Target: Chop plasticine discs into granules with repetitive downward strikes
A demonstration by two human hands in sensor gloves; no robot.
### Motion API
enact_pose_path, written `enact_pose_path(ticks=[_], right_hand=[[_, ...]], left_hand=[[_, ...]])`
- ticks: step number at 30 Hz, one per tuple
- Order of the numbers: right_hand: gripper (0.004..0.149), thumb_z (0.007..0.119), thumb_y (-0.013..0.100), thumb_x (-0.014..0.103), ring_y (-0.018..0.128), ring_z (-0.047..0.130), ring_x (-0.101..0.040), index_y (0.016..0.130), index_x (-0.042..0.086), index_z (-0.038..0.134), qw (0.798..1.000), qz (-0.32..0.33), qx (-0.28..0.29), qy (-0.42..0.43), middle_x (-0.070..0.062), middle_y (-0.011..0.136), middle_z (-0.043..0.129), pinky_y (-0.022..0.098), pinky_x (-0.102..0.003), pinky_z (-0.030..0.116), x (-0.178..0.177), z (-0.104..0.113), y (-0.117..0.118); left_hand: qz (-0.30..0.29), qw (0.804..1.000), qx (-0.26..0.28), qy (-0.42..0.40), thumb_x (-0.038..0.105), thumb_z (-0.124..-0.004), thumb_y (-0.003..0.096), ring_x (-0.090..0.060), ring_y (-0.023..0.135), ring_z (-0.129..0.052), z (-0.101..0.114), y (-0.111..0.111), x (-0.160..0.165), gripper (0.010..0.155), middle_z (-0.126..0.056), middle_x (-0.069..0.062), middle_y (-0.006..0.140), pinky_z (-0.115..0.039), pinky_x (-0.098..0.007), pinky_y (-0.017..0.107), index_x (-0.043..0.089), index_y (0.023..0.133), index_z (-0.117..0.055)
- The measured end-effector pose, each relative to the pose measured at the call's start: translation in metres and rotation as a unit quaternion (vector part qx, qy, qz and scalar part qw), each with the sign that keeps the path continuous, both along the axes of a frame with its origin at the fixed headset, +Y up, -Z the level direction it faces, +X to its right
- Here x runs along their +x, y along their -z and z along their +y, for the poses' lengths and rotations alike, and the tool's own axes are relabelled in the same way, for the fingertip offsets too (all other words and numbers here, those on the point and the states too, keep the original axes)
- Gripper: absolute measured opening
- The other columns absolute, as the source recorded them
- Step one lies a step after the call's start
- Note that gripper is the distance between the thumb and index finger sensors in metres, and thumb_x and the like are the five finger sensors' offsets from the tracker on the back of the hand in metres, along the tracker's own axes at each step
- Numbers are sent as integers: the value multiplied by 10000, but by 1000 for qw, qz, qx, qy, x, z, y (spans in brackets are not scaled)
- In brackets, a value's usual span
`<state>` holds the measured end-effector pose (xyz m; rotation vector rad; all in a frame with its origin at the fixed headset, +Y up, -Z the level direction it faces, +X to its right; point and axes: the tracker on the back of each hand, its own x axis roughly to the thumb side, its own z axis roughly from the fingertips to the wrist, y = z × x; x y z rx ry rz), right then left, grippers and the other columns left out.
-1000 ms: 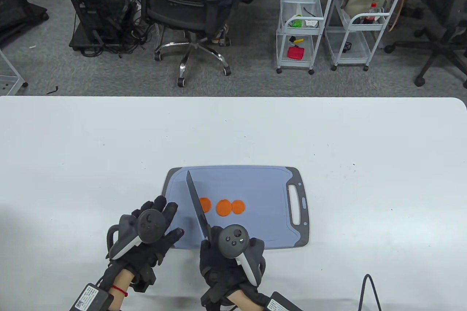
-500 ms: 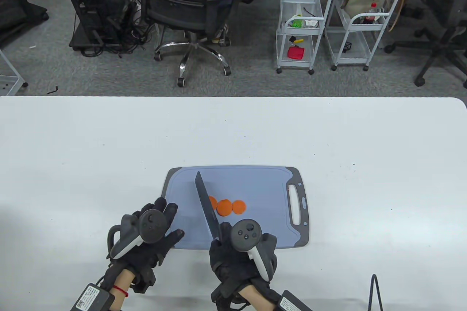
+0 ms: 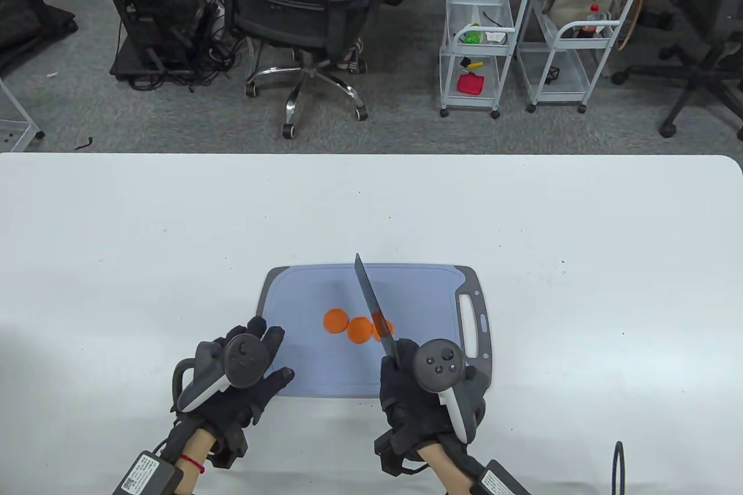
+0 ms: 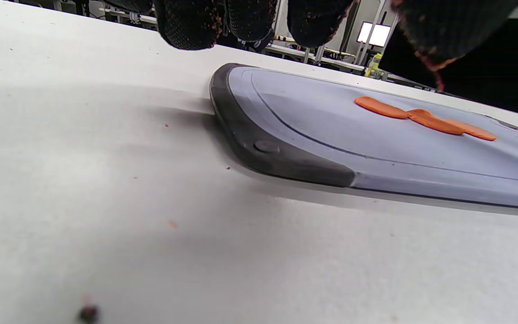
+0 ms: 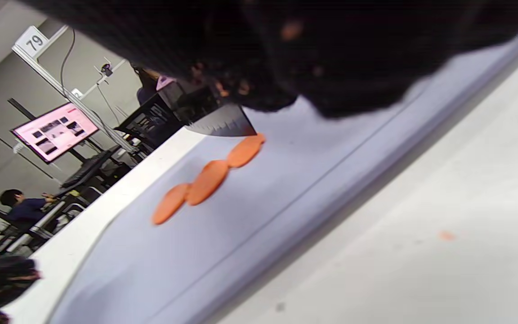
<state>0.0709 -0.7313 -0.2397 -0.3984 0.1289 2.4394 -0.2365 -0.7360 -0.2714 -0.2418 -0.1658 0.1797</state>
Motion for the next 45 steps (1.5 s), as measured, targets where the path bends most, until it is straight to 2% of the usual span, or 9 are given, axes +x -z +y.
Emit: enact_pose_path(ticks=[9,15,20,23,30,34,38,41,45], right_hand=[[536,775,504,401,167,1067,-189,963,125,745,999,-10,4,-53,-72,655,946,146,-412,914,-6,-8,6],[535,773,504,408,131,1044,-176,963,133,745,997,-4,11,-73,-59,639,947,117,-402,900,-14,-9,10],[545,742,496,423,79,1024,-161,954,127,732,990,7,5,-140,-43,607,942,87,-392,887,-22,-14,15],[525,737,497,430,18,1011,-172,926,128,747,992,2,-40,-121,-33,531,942,50,-404,874,-20,-13,25],[491,750,495,444,-45,1020,-185,862,119,764,993,-9,-44,-107,-13,450,959,8,-419,876,-17,-22,39],[502,763,500,446,-40,1015,-189,869,107,779,997,-11,-31,-67,-22,455,970,10,-413,869,-9,-21,38],[501,768,499,448,-36,1019,-191,867,108,784,996,-14,11,-89,-26,452,972,13,-413,871,-9,-4,25],[502,770,501,449,-35,1021,-188,868,107,786,995,-5,2,-101,-26,454,974,12,-410,873,-13,-5,21],[500,769,502,447,-35,1022,-187,867,105,785,991,2,-31,-128,-27,454,973,12,-410,874,-20,-17,28]], left_hand=[[-2,1000,0,-2,670,-613,418,-474,1112,-574,-1,0,0,788,-440,-91,1267,-457,-650,769,331,1123,-528],[-3,1000,-3,2,670,-612,418,-475,1111,-573,-1,0,1,788,-437,-92,1267,-456,-652,768,331,1124,-525],[-4,1000,-4,3,670,-612,417,-476,1111,-571,-2,0,2,789,-436,-96,1267,-456,-652,768,330,1124,-525],[-6,1000,-5,3,670,-613,418,-478,1110,-569,-3,0,2,789,-433,-95,1267,-455,-652,767,330,1124,-524],[-6,1000,-2,-2,669,-612,418,-470,1119,-553,-2,0,2,789,-424,-91,1268,-447,-646,773,332,1126,-518],[-3,1000,2,-5,669,-613,418,-469,1118,-554,-2,0,1,788,-425,-91,1268,-447,-647,772,332,1124,-521],[-2,1000,0,-3,670,-612,418,-474,1118,-552,-2,1,1,789,-422,-91,1270,-445,-649,772,332,1125,-521],[-4,1000,-3,-1,670,-613,418,-475,1117,-551,-3,1,1,789,-421,-91,1270,-445,-650,772,333,1125,-520],[-5,1000,0,1,670,-613,417,-476,1117,-552,-4,1,1,790,-424,-92,1269,-446,-651,771,333,1125,-521]])
